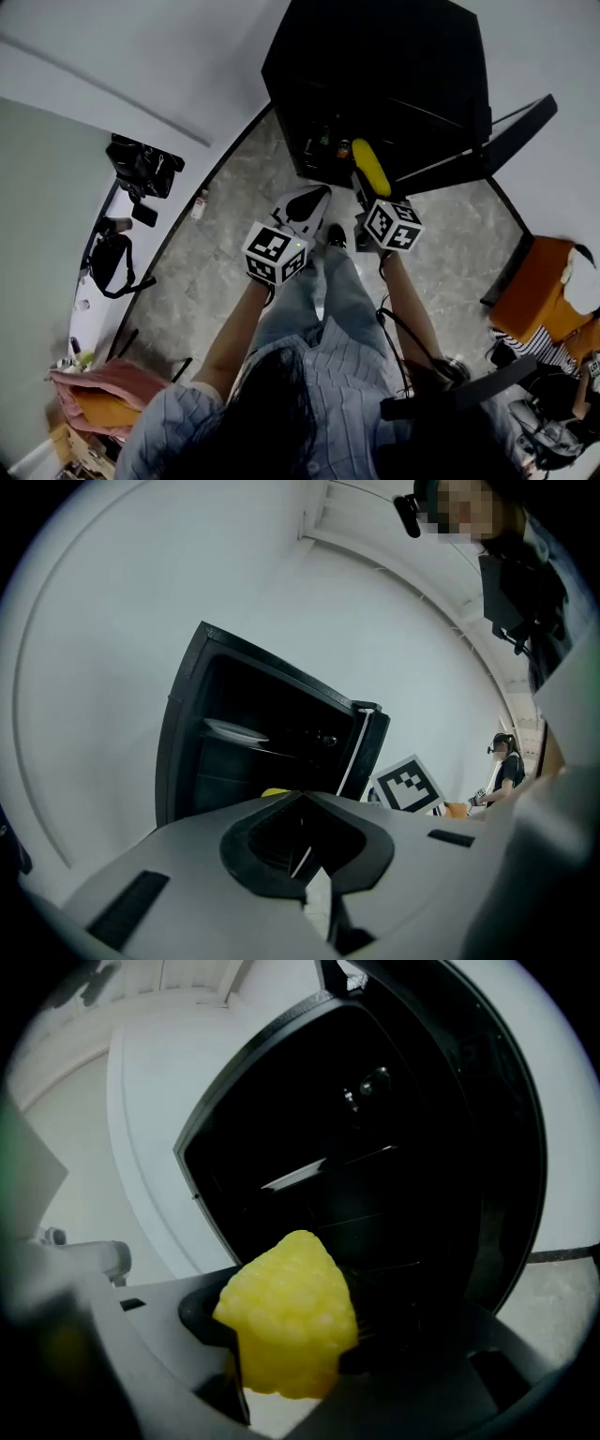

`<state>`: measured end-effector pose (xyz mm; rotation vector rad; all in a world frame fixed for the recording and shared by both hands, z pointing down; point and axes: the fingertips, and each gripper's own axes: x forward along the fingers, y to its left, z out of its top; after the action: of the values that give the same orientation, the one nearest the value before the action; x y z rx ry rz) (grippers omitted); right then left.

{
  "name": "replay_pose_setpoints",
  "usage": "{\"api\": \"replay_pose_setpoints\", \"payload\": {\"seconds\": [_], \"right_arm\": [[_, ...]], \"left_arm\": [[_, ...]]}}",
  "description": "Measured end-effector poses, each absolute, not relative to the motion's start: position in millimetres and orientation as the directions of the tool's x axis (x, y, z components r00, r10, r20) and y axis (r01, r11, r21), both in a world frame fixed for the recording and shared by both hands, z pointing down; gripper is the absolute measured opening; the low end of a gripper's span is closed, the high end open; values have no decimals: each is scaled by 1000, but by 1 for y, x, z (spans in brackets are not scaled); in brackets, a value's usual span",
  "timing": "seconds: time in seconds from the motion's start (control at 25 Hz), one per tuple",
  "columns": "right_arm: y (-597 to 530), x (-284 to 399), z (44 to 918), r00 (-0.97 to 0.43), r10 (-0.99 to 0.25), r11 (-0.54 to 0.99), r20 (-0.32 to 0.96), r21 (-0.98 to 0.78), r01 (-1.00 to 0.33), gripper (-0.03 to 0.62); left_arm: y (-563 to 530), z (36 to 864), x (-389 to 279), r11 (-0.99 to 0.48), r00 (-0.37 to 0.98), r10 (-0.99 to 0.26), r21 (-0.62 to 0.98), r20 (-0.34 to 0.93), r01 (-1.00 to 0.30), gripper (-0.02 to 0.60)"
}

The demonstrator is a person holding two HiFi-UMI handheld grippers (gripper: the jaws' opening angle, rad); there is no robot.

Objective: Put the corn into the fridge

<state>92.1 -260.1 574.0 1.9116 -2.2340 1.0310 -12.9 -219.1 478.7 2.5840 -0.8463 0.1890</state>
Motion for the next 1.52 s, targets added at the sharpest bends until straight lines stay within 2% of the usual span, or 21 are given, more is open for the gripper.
{"api": "replay_pose_setpoints", "payload": {"seconds": [0.44, 1.04, 1.28, 1.52], "right_arm": [[-329, 127, 636, -180, -848, -23, 499, -373, -927, 258], [-366, 120, 693, -196, -765, 5, 613, -300, -954, 258], [-379, 115, 699, -219, -757, 46, 615, -285, -957, 258], [-397, 108, 711, -225, -717, 152, 660, -167, -974, 258]], "left_arm": [[-252, 504, 1, -701, 791, -546, 367, 277, -612, 8], [-271, 522, -20, -639, 747, -591, 388, 305, -664, 8], [-273, 527, -27, -616, 732, -606, 399, 310, -679, 9], [-271, 531, -26, -615, 735, -602, 406, 312, -676, 9]]}}
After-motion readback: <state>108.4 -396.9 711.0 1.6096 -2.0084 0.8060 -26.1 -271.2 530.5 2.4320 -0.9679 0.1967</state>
